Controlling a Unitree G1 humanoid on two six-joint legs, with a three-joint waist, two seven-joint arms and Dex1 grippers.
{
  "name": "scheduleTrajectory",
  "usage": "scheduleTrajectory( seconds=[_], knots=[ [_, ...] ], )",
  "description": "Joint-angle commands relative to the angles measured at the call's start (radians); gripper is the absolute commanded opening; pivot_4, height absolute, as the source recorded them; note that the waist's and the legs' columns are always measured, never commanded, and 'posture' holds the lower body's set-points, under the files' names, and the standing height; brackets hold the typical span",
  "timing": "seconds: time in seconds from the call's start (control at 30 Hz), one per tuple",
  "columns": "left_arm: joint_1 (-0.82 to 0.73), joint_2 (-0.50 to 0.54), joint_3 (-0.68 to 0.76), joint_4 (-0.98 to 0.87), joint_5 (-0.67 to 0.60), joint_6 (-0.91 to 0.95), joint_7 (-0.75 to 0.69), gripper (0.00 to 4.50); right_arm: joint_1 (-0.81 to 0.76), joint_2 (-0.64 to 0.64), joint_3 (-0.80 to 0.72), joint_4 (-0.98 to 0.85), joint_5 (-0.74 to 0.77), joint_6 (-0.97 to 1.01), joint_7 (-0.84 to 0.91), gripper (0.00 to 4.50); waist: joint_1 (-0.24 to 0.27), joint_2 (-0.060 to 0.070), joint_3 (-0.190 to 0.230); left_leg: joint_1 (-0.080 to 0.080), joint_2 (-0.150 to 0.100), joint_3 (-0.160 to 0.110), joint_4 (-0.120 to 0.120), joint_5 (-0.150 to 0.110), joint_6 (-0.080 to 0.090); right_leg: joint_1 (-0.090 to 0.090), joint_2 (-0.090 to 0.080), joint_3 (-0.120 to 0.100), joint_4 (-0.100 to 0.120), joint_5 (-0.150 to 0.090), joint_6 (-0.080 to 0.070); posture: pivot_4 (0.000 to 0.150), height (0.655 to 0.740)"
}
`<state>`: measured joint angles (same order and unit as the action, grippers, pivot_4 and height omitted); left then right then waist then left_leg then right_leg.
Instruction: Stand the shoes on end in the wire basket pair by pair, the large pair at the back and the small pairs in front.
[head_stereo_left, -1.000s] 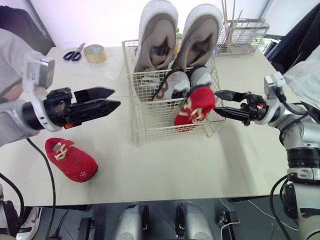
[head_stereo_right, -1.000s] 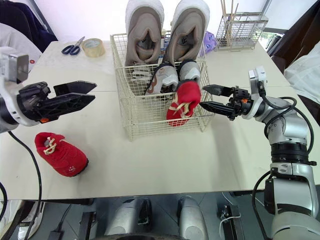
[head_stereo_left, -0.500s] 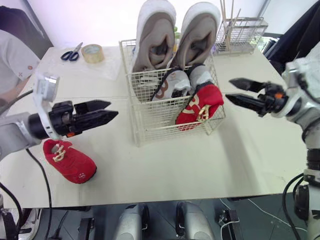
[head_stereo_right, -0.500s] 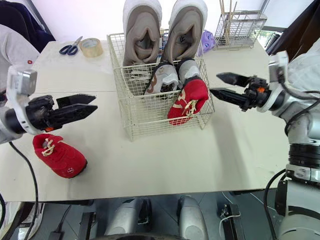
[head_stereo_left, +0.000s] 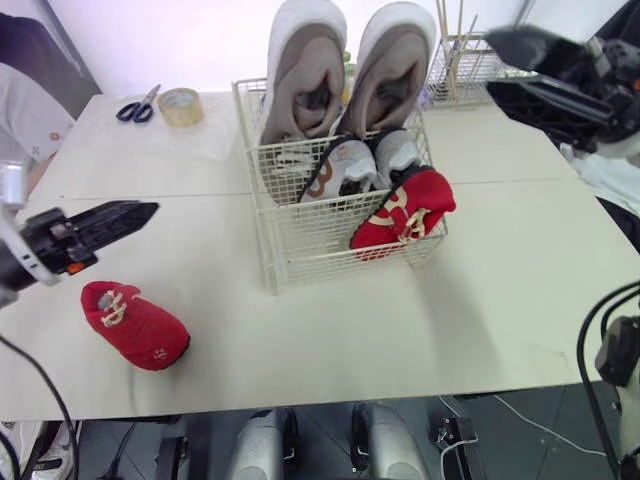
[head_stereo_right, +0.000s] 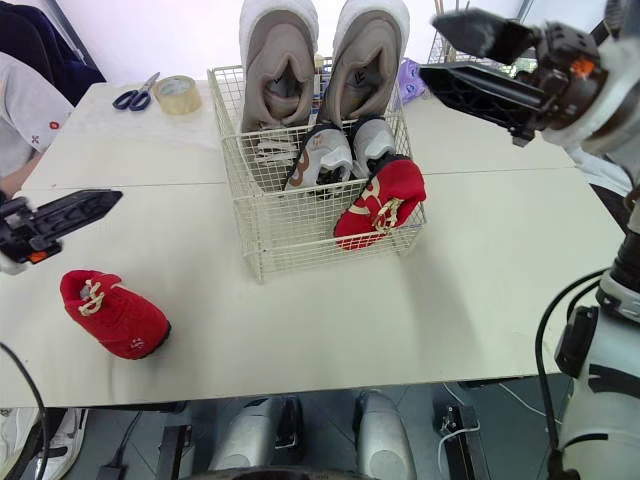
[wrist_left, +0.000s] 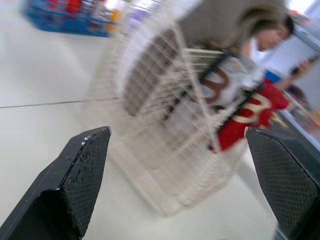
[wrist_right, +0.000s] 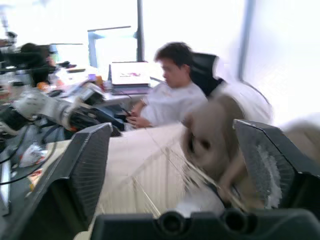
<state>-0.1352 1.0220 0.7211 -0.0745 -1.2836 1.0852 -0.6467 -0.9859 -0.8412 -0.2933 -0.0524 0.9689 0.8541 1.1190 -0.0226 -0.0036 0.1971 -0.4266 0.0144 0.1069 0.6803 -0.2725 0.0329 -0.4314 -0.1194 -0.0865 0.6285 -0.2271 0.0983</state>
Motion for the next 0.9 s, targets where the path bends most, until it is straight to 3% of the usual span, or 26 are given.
scheduleTrajectory(
  seconds=[0.03,0.13,0.2,0.37,0.57,0.9],
  knots=[
    [0.146,0.018,0.196,0.030,0.034,0.068,0.016,4.50,-0.061,-0.002,0.076,-0.131,0.083,0.080,0.029,4.27,-0.003,0.000,0.000,0.000,0.000,0.000,0.000,0.000,0.000,-0.001,0.000,0.000,0.000,0.000,0.000,0.150,0.7400],
    [0.282,-0.015,0.301,0.022,0.004,0.142,0.016,4.50,-0.014,-0.065,0.173,-0.238,-0.016,0.027,0.107,4.27,0.005,-0.001,0.000,-0.002,0.000,0.001,-0.001,-0.001,0.000,-0.004,-0.002,0.000,0.000,0.000,0.000,0.150,0.7400],
    [0.402,-0.077,0.369,-0.017,-0.040,0.202,0.024,4.50,0.007,-0.125,0.256,-0.275,-0.061,-0.008,0.247,4.27,0.011,-0.002,-0.001,-0.003,-0.001,0.000,-0.001,-0.004,-0.003,-0.007,-0.004,-0.001,-0.001,-0.002,-0.003,0.150,0.7400],
    [0.534,-0.219,0.428,-0.096,-0.114,0.197,0.076,4.50,0.000,-0.191,0.318,-0.311,-0.051,0.005,0.379,4.27,0.013,-0.006,-0.003,-0.003,-0.004,0.000,0.000,-0.007,0.001,-0.007,-0.009,0.000,-0.003,-0.002,-0.004,0.150,0.7400],
    [0.516,-0.372,0.332,-0.100,-0.128,0.108,0.164,4.50,0.026,-0.182,0.369,-0.324,-0.130,-0.053,0.418,4.27,0.008,-0.005,-0.005,-0.002,-0.004,-0.001,-0.001,-0.010,0.005,-0.007,-0.009,0.000,-0.003,-0.001,-0.006,0.150,0.7400],
    [0.424,-0.448,0.186,-0.019,-0.067,0.009,0.260,4.50,-0.003,-0.184,0.394,-0.311,-0.180,-0.056,0.447,4.27,0.009,-0.006,-0.005,-0.003,-0.004,0.000,-0.002,-0.010,0.005,-0.008,-0.009,0.000,-0.003,-0.001,-0.006,0.150,0.7400]
  ],
)
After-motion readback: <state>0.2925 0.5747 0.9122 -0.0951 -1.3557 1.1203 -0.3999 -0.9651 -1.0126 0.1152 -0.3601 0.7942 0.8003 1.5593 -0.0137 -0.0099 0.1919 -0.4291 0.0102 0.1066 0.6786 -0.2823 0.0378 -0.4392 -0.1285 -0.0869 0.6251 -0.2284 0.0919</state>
